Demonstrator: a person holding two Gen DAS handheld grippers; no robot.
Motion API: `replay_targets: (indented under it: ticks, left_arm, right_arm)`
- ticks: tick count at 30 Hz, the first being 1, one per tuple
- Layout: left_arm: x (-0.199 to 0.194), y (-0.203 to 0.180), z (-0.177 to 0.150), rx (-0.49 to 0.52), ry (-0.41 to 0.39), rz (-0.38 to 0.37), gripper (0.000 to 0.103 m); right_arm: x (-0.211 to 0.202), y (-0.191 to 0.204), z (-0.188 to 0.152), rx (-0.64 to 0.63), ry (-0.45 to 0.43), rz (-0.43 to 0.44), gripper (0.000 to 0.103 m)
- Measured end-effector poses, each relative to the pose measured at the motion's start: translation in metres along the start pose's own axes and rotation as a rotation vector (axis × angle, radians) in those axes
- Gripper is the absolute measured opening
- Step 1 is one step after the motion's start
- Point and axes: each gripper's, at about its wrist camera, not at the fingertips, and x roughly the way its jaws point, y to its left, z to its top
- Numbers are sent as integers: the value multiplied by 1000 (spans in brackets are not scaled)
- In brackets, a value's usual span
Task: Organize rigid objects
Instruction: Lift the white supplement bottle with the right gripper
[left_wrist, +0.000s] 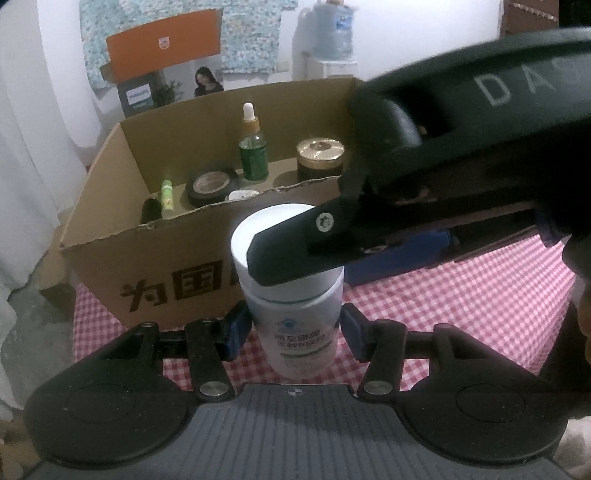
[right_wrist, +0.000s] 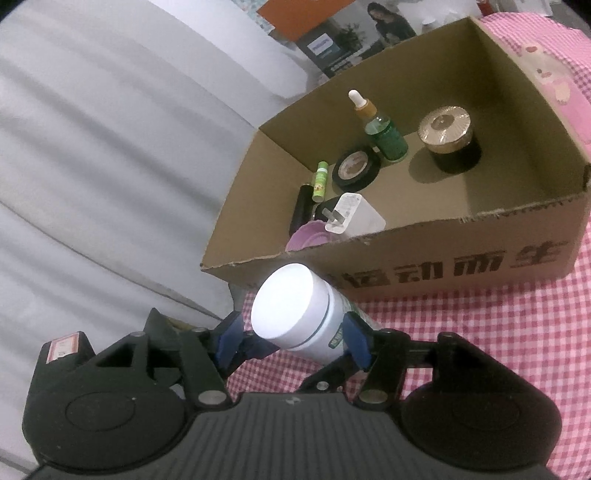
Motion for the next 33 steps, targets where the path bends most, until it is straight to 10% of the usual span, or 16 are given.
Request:
replay_targets:
  ticks: [33]
  left_arm:
    - [6, -8, 4, -1, 3, 20, 53]
  right_arm:
    - [5, -5, 0, 6, -11, 9, 68]
